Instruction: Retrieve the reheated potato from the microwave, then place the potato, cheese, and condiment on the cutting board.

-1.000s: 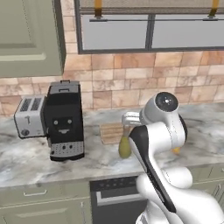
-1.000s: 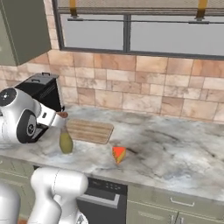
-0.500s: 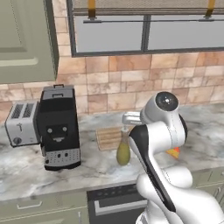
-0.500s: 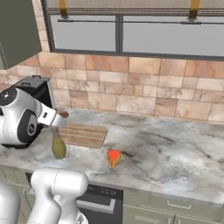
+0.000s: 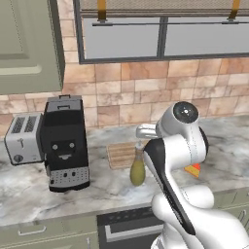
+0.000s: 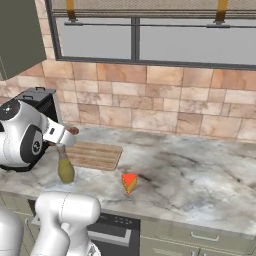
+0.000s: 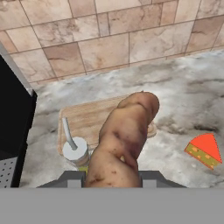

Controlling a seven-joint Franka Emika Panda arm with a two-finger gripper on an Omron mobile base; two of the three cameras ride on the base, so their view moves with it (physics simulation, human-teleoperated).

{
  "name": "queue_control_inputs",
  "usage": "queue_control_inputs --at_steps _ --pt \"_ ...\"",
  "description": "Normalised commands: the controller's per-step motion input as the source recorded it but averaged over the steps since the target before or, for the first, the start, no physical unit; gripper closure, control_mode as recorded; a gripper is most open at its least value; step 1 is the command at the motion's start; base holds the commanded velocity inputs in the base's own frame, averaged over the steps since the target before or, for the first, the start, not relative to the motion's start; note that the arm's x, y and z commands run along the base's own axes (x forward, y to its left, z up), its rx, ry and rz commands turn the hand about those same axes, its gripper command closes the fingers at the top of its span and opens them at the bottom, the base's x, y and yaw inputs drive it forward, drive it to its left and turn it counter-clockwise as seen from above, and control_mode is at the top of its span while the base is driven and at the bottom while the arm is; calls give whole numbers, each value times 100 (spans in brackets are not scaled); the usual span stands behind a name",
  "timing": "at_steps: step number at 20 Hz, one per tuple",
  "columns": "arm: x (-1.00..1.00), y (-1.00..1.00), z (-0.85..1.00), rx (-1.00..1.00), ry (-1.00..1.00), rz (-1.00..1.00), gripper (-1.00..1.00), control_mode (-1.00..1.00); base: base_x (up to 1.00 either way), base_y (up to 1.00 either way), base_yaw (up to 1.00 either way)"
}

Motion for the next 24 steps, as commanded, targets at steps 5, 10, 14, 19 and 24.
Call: queue_control_inputs --at_steps 5,10,14,19,24 --pt "0 0 0 0 0 0 100 100 7 0 0" --pt "0 0 0 0 0 0 100 100 0 0 0" --pt "0 0 0 0 0 0 100 100 0 0 0" --pt "0 0 0 0 0 0 100 100 0 0 0" --pt "0 0 0 0 0 0 100 100 0 0 0"
